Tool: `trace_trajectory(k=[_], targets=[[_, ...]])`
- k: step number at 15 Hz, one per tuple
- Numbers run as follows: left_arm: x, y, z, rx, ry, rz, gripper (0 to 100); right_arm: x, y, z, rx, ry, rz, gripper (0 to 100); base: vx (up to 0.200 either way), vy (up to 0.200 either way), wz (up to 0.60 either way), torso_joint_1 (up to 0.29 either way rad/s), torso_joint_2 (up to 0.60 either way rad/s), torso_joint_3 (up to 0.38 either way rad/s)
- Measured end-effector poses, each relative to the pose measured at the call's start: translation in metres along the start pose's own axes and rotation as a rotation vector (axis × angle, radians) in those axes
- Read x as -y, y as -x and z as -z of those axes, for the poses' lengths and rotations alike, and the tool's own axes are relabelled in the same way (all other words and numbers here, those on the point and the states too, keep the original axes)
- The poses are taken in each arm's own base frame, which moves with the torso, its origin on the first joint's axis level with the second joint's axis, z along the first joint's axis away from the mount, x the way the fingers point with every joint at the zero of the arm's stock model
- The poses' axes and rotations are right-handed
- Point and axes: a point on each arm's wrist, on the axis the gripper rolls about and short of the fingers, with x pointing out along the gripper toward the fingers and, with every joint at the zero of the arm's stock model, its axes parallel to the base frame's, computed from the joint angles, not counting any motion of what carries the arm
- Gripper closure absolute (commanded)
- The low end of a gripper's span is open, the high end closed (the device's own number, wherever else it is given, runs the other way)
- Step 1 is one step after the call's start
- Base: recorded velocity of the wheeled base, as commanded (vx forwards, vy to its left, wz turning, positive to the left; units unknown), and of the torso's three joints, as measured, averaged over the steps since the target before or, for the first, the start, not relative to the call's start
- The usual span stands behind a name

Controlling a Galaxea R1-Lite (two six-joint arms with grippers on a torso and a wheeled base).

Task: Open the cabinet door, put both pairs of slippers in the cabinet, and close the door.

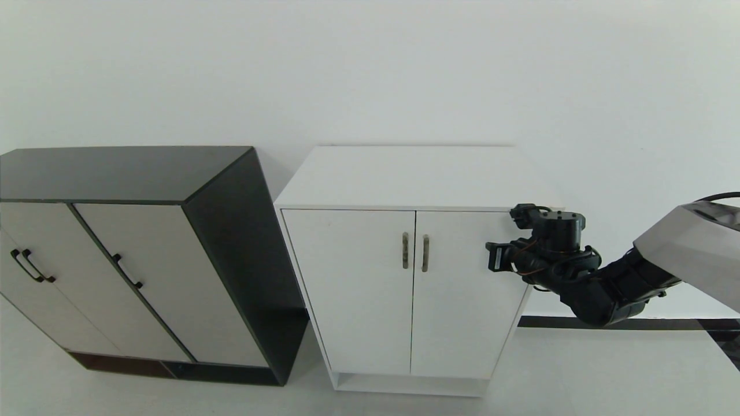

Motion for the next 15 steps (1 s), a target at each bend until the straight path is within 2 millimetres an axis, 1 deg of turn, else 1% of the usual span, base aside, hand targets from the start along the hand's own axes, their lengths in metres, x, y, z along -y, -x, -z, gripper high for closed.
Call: trace_trajectory(k=[8, 10, 12, 14, 15], targets=[[0.000, 0.000, 0.000, 0.000, -0.001, 0.000, 100, 0.003, -0.003, 0.002, -0.002, -0.002, 0.007, 100, 0.000, 0.000, 0.00, 0.000, 0.00, 0.000], [0.000, 0.000, 0.000, 0.000, -0.001, 0.001, 100, 0.002, 0.000, 0.000, -0.001, 0.000, 0.011, 100, 0.000, 0.000, 0.00, 0.000, 0.00, 0.000], [0.000, 0.000, 0.000, 0.000, -0.002, 0.003, 100, -0.005, 0.012, -0.005, 0.006, 0.004, 0.016, 100, 0.000, 0.000, 0.00, 0.000, 0.00, 0.000], [0.000, 0.000, 0.000, 0.000, -0.003, 0.003, 100, -0.016, 0.032, -0.012, 0.009, 0.012, 0.002, 100, 0.000, 0.000, 0.00, 0.000, 0.00, 0.000], [0.000, 0.000, 0.000, 0.000, -0.003, 0.003, 100, -0.023, 0.045, -0.015, 0.011, 0.017, -0.008, 100, 0.000, 0.000, 0.00, 0.000, 0.00, 0.000]])
